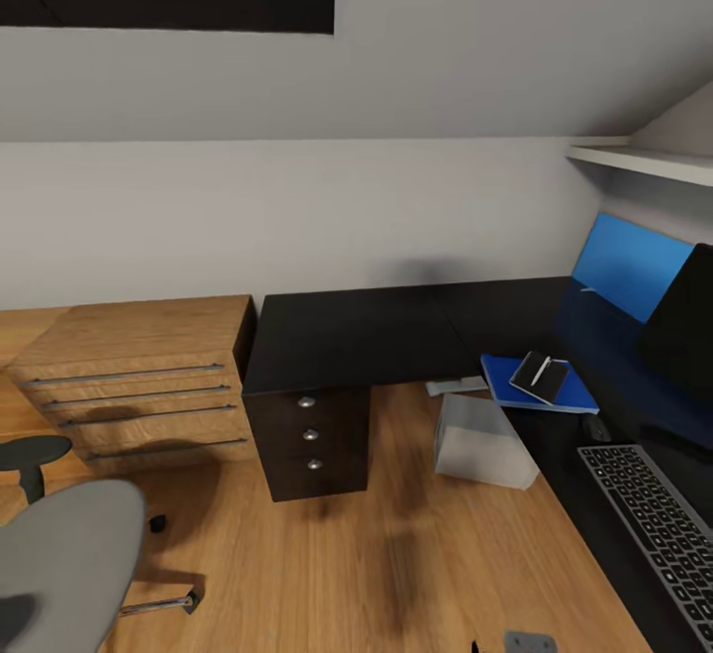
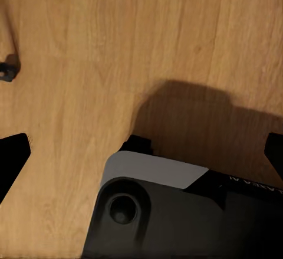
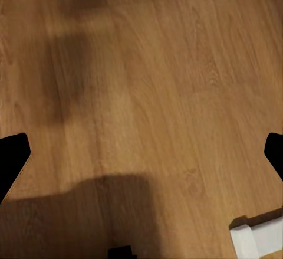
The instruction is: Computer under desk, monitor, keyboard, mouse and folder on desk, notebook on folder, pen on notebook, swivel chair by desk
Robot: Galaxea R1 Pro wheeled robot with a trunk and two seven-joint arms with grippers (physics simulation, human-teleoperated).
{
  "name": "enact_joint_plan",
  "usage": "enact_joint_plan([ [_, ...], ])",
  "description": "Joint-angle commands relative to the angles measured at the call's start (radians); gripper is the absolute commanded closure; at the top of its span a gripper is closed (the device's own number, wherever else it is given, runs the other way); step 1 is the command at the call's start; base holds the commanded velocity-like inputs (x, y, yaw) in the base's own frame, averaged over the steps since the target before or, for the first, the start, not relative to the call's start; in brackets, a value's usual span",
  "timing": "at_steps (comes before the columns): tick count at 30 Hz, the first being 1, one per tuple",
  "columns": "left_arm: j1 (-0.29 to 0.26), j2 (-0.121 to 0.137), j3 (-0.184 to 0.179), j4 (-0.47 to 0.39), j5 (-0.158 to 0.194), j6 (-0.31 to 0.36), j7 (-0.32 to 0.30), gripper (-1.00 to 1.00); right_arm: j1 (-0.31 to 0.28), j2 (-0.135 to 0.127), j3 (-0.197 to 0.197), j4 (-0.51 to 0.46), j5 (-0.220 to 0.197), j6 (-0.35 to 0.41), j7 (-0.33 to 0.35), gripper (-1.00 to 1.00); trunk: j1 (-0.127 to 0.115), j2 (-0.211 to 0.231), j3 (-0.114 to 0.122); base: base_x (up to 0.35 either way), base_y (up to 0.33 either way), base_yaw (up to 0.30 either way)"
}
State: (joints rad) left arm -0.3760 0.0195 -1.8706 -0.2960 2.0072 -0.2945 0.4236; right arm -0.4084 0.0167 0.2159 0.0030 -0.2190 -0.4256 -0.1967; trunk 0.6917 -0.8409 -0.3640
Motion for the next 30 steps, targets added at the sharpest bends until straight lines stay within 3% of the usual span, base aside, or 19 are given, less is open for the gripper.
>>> enact_joint_plan([
  [1,0.001,0.002,-0.008,-0.004,0.007,-0.007,0.005,-1.00,0.001,0.001,0.009,0.005,-0.009,-0.012,0.003,-1.00,-0.004,0.006,0.002,0.000,0.000,0.000],
  [12,0.012,0.003,-0.009,0.019,0.003,-0.010,0.004,-1.00,0.012,0.003,0.008,0.020,-0.009,-0.047,0.025,-1.00,-0.046,0.083,0.037,0.000,0.000,0.054],
  [22,0.014,-0.003,-0.014,0.020,-0.002,-0.014,0.004,-1.00,0.013,0.003,0.008,0.021,-0.014,-0.058,0.025,-1.00,-0.084,0.153,0.068,0.000,0.000,0.243],
  [30,0.014,-0.002,-0.015,0.020,-0.001,-0.044,0.004,-1.00,0.013,0.003,0.007,0.021,-0.017,-0.128,0.021,-1.00,-0.115,0.209,0.093,0.000,0.000,0.274],
])
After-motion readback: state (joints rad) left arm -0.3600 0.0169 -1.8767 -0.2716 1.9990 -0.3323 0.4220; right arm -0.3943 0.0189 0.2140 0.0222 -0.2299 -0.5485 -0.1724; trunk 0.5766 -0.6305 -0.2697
